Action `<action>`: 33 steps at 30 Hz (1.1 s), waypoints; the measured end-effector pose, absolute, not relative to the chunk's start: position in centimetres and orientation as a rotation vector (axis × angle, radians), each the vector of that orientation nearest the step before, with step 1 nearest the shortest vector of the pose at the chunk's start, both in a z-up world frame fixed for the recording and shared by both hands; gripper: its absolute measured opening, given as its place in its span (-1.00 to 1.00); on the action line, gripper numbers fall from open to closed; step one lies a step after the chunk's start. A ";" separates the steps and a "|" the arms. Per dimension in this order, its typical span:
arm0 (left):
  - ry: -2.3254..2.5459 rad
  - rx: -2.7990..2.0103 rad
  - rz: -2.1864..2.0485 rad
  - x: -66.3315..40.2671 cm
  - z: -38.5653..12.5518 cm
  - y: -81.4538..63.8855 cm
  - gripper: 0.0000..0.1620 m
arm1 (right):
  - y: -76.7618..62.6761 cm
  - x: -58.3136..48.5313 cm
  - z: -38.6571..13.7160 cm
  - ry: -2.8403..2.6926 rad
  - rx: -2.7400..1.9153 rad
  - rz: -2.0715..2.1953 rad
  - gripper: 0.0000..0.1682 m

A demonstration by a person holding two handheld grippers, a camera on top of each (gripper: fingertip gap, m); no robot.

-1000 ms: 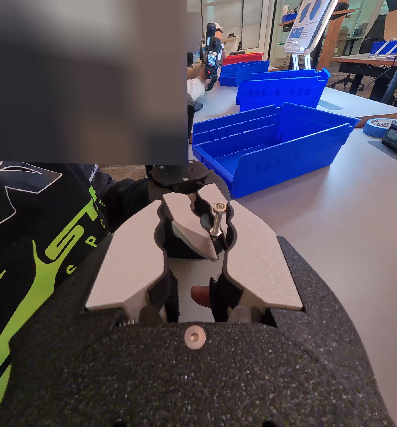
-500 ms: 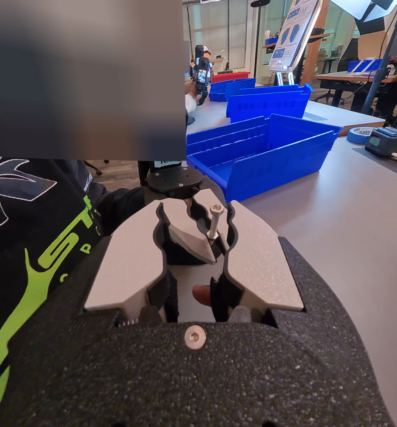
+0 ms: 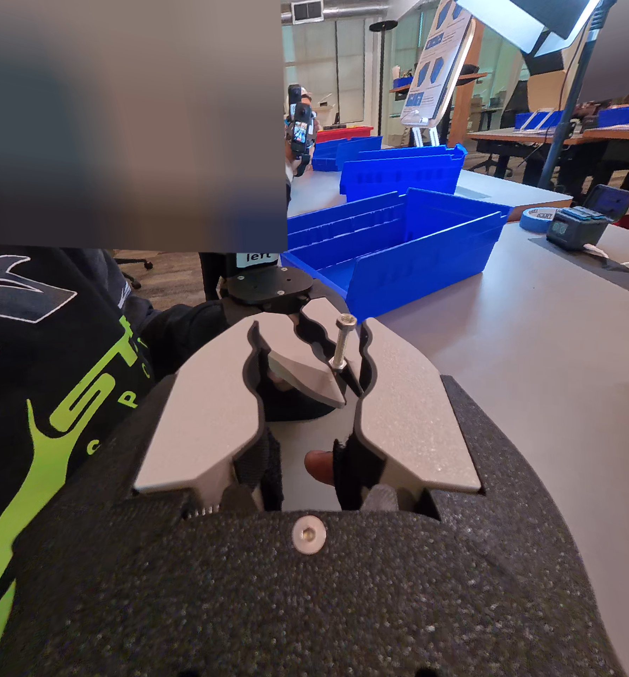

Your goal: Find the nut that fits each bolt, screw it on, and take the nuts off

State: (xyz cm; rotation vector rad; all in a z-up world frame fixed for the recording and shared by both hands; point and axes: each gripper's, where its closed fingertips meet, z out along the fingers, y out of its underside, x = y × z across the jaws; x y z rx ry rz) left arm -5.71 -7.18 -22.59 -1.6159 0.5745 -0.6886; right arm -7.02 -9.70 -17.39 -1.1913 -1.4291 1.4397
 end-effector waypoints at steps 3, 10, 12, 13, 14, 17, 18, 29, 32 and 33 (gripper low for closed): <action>0.582 -1.618 -0.684 -5.6 -22.6 -7.2 -0.88 | -9.7 -7.5 -17.3 -1.418 -1.183 1.459 -0.35; 0.572 -1.620 -0.685 -5.7 -22.6 -7.1 -0.88 | -10.4 -8.5 -17.6 -1.438 -1.166 1.475 -0.29; 0.563 -1.620 -0.684 -5.8 -22.6 -7.1 -0.88 | -10.4 -8.2 -17.6 -1.427 -1.169 1.468 -0.30; 0.561 -1.619 -0.685 -5.9 -22.6 -7.1 -0.88 | -10.4 -8.1 -17.6 -1.420 -1.173 1.466 -0.29; 0.560 -1.619 -0.685 -5.9 -22.6 -7.1 -0.88 | -10.3 -7.9 -17.6 -1.413 -1.177 1.464 -0.30; 0.559 -1.617 -0.685 -5.9 -22.6 -7.1 -0.88 | -10.2 -7.3 -17.6 -1.393 -1.187 1.461 -0.31; 0.559 -1.615 -0.685 -5.9 -22.5 -7.1 -0.88 | -10.2 -7.1 -17.6 -1.387 -1.186 1.458 -0.33; 0.586 -1.610 -0.687 -5.6 -22.6 -7.3 -0.88 | -10.4 -9.2 -17.8 -1.381 -1.159 1.516 -0.27; 0.585 -1.611 -0.686 -5.6 -22.6 -7.3 -0.88 | -10.7 -9.4 -17.8 -1.389 -1.156 1.525 -0.28; 0.581 -1.611 -0.687 -5.7 -22.6 -7.2 -0.88 | -10.8 -9.3 -17.9 -1.388 -1.157 1.523 -0.29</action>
